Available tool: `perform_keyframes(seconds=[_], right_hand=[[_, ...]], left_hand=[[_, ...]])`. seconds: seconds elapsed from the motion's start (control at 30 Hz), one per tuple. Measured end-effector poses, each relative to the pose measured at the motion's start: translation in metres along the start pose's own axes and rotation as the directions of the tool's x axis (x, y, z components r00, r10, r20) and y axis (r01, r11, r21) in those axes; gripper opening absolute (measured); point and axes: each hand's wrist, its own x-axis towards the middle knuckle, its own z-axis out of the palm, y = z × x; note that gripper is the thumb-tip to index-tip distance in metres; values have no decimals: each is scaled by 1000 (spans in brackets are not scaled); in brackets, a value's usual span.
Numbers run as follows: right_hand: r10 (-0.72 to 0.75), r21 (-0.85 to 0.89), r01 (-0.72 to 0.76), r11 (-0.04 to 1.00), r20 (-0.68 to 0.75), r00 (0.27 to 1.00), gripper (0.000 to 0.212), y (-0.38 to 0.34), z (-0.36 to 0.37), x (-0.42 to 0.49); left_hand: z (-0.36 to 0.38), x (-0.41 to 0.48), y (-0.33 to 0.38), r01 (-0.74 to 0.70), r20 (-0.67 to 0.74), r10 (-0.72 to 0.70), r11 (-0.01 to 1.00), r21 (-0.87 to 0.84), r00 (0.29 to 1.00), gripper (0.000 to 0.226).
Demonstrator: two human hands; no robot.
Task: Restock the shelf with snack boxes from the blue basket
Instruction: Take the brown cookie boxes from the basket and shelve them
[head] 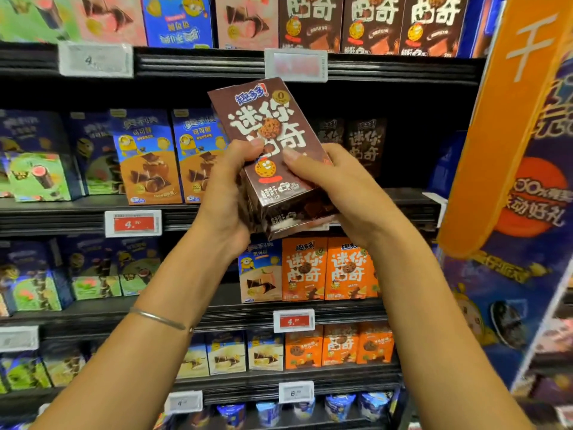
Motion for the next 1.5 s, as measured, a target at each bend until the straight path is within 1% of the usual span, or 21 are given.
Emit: perform_keyframes(seconds=[0.07, 0.17, 0.23, 0.3, 0.4, 0.47, 0.53, 0.6, 0.67, 0.73, 0.8, 0.87, 0.93, 1.0, 1.07, 1.17, 1.23, 1.27, 1.33, 1.43, 1.5], right_hand=[[-5, 91, 6, 996, -7, 1000, 58, 2, 9, -5], [-31, 209, 37, 977, -30, 999, 42, 4, 19, -13], [-31, 262, 45, 964, -59, 998, 41, 5, 24, -17], [-23, 314, 46, 948, -78, 997, 42, 4, 28, -21], [0, 397, 41, 917, -103, 995, 37, 2, 29, -25], [31, 460, 21, 888, -105, 994, 37, 3, 29, -25], [62, 513, -2, 858, -100, 993, 39, 7, 27, -24], [81, 544, -9, 839, -109, 991, 37, 13, 20, -21], [104, 545, 1, 839, -161, 981, 35, 19, 8, -17], [113, 514, 30, 857, -243, 963, 31, 25, -9, -10], [103, 409, 47, 911, -338, 936, 28, 28, -28, 1], [52, 189, 33, 981, -426, 903, 30, 33, -45, 19], [0, 9, 4, 1000, -467, 884, 33, 38, -56, 42], [-22, -93, -25, 995, -469, 883, 30, 44, -60, 68], [-34, -196, -59, 979, -438, 898, 29, 51, -61, 92], [15, -298, -136, 945, -375, 927, 39, 66, -56, 123], [44, -406, -176, 897, -313, 949, 37, 76, -53, 139], [43, -485, -187, 855, -292, 956, 33, 80, -52, 147], [23, -651, -203, 731, -274, 961, 23, 81, -51, 161], [46, -810, -189, 555, -198, 979, 35, 78, -45, 178], [115, -831, -206, 517, -172, 978, 40, 76, -41, 187]], left_hand=[[-2, -6, 2, -9, -26, 9, 1000, 11, 1000, 40], [-2, -10, 2, -17, -97, 21, 999, 45, 995, 74], [1, -13, 2, 2, -127, 7, 997, 76, 992, 92], [2, -14, 1, 5, -163, 14, 994, 113, 987, 100], [0, -13, -1, 8, -211, 22, 990, 142, 977, 104], [-2, -12, -2, 24, -224, 10, 989, 146, 975, 99], [-6, -12, -3, 39, -252, 11, 980, 193, 968, 93], [-12, -12, -3, 72, -269, -5, 968, 240, 963, 101], [-18, -13, -3, 102, -268, -28, 958, 268, 963, 101], [-24, -14, -2, 108, -271, -34, 958, 266, 962, 89], [-29, -15, -3, 103, -271, -32, 962, 252, 962, 77], [-32, -17, -1, 100, -257, -35, 964, 248, 966, 67], [-34, -18, 2, 95, -244, -34, 965, 246, 969, 53], [-34, -18, 4, 95, -233, -39, 968, 234, 972, 49], [-34, -17, 5, 92, -223, -39, 968, 234, 974, 47], [-34, -16, 6, 102, -224, -51, 969, 226, 973, 48], [-32, -14, 6, 95, -225, -45, 971, 218, 973, 47], [-31, -13, 5, 88, -225, -37, 972, 218, 974, 46], [-29, -11, 2, 77, -225, -27, 974, 214, 974, 47], [-26, -8, -3, 65, -212, -20, 976, 207, 977, 51], [-24, -6, -6, 51, -199, -13, 981, 186, 980, 49]])
